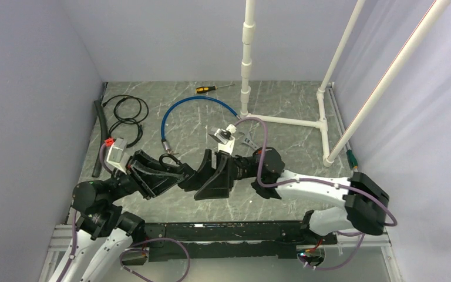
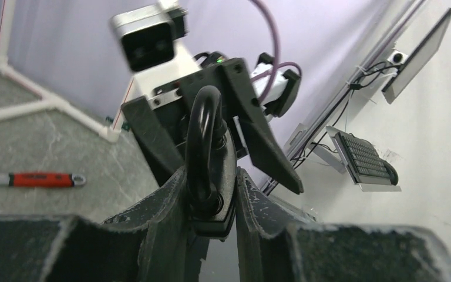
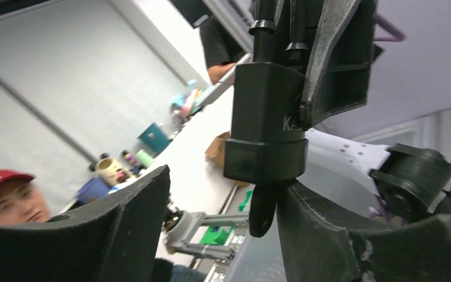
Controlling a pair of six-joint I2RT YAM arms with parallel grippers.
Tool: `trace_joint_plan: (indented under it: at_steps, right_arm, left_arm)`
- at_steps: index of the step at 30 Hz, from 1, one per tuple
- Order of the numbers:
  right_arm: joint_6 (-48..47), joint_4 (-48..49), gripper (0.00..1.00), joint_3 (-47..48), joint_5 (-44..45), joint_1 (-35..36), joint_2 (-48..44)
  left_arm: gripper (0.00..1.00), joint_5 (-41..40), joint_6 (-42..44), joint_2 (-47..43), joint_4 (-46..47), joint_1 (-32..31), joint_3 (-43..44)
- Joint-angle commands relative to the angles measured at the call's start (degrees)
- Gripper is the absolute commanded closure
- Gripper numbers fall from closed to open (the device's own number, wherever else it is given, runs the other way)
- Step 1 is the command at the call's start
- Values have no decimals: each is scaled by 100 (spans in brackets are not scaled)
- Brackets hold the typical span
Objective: Unlock with the key
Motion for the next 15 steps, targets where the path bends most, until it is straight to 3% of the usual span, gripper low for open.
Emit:
trace_joint_plan:
  at_steps: [1, 9, 15]
  right_arm:
    - [-1160, -1054, 32, -316, 426, 56, -942]
    - [-2542, -3572, 22, -361, 1342, 71, -1839]
    - [-2860, -4241, 19, -406, 1657, 154, -1896]
  left_arm:
    - [100, -476, 305, 16, -793, 32, 44]
    - [100, -671, 46, 201, -648, 32, -139]
    - [100, -734, -138, 311, -464, 32, -269]
